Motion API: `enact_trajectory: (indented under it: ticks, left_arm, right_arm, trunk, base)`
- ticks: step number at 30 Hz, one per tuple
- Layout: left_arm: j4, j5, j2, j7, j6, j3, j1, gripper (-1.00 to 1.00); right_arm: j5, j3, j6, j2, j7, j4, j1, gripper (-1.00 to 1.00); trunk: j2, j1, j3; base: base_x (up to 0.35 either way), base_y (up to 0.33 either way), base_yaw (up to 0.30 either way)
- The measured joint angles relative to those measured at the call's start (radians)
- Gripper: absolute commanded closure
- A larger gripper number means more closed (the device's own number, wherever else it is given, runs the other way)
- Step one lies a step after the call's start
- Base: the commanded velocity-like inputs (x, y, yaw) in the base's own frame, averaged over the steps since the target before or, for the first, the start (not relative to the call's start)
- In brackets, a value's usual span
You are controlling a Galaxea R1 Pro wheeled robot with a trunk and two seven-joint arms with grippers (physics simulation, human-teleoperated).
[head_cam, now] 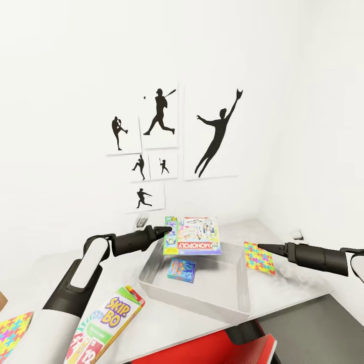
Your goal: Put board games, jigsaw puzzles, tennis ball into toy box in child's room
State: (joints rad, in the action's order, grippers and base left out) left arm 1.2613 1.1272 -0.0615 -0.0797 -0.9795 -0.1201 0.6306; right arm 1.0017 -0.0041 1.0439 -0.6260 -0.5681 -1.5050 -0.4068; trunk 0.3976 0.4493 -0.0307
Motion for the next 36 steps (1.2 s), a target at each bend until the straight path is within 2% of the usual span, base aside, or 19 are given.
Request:
enact_trajectory:
  ticks: [5,10,11,13,14,18,23,30,36]
  left_arm:
    - [-0.02,-0.004,-0.003,0.004,-0.006,-0.002,0.005,1.0]
    - [-0.093,0.001,-0.002,0.015,-0.009,-0.008,0.03,1.0]
    - [-0.119,-0.007,-0.001,0.017,-0.009,-0.011,0.043,1.0]
    - [-0.177,-0.009,0.0,0.02,-0.009,-0.026,0.072,1.0]
    - [-0.178,-0.01,0.0,0.02,-0.008,-0.026,0.072,1.0]
    - [-0.281,-0.028,0.004,0.021,-0.008,-0.075,0.139,1.0]
    - [-0.343,-0.039,0.007,0.019,-0.009,-0.107,0.189,1.0]
    - [-0.375,-0.047,0.009,0.022,-0.008,-0.124,0.216,1.0]
    - [-0.384,-0.05,0.008,0.025,-0.007,-0.127,0.218,1.0]
  right_arm:
    - [0.0,-0.001,0.0,-0.001,0.0,0.0,0.0,-1.0]
    - [0.0,-0.001,0.0,-0.002,0.0,0.0,-0.001,-1.0]
    - [0.0,-0.001,0.0,-0.003,0.001,0.0,-0.001,-1.0]
    - [0.0,-0.002,0.0,-0.005,0.001,0.0,-0.002,-1.0]
    - [0.0,-0.002,0.0,-0.005,0.001,0.0,-0.002,-1.0]
    - [0.0,-0.006,-0.001,-0.009,0.002,0.001,-0.003,-1.0]
    - [-0.001,-0.028,-0.001,-0.007,0.002,0.001,-0.002,-1.0]
    - [-0.002,-0.047,-0.001,-0.005,0.002,0.001,-0.001,-1.0]
    - [-0.003,-0.051,-0.001,-0.005,0.002,0.001,-0.001,-1.0]
  trunk:
    - [0.0,0.0,0.0]
    - [0.0,0.0,0.0]
    - [0.0,0.0,0.0]
    - [0.0,0.0,0.0]
    - [0.0,0.0,0.0]
    - [0.0,0.0,0.0]
    - [0.0,0.0,0.0]
    - [0.0,0.0,0.0]
    - [0.0,0.0,0.0]
  base:
    - [0.0,0.001,-0.007]
    - [0.0,0.0,-0.003]
    - [0.0,0.0,-0.002]
    - [0.0,0.0,-0.001]
    - [0.0,0.0,-0.001]
    - [0.0,0.0,0.0]
    - [0.0,0.0,-0.011]
    - [0.0,0.0,-0.139]
    - [0.0,0.0,-0.229]
